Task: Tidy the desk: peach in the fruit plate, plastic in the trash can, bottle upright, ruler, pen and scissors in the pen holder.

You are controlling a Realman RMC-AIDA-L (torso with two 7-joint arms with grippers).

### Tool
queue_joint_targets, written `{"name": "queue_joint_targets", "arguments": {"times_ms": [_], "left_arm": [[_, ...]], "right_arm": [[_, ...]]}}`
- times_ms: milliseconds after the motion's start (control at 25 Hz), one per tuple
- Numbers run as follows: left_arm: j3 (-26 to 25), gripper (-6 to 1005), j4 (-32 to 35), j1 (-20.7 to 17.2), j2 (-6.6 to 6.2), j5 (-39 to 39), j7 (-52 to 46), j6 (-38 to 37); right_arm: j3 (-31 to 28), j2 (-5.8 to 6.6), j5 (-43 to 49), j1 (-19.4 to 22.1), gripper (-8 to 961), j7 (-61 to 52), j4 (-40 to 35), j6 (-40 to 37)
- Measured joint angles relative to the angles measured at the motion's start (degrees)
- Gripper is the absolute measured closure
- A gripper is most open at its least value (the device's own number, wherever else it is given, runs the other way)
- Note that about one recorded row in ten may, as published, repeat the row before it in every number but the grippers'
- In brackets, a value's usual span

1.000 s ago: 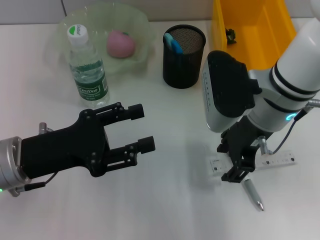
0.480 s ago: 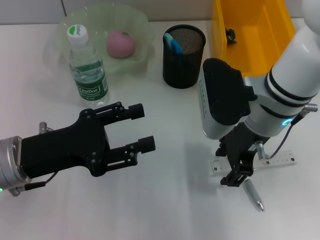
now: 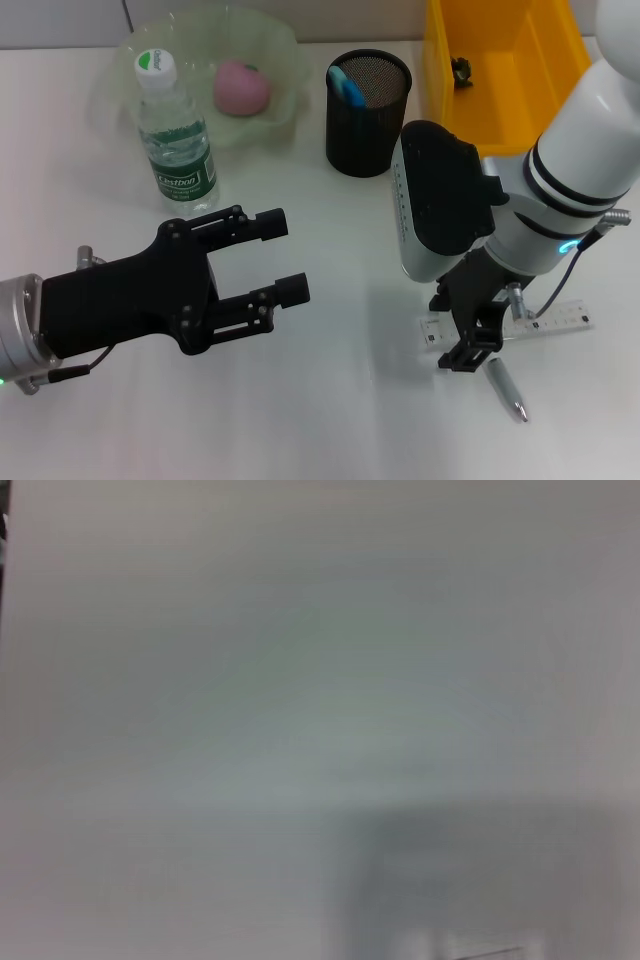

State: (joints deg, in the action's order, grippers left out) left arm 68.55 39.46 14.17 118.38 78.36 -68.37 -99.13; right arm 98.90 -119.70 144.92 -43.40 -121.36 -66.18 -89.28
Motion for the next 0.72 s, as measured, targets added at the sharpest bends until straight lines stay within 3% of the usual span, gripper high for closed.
{"name": "queue_joint_targets", "arguments": {"times_ms": [720], "left_arm": [[0.0, 294, 0.0, 0.1, 0.05, -0.1, 0.0, 0.0]], "right_arm": [[1.8, 0.00, 0.3, 0.2, 288, -1.1, 0.1, 1.6]]}}
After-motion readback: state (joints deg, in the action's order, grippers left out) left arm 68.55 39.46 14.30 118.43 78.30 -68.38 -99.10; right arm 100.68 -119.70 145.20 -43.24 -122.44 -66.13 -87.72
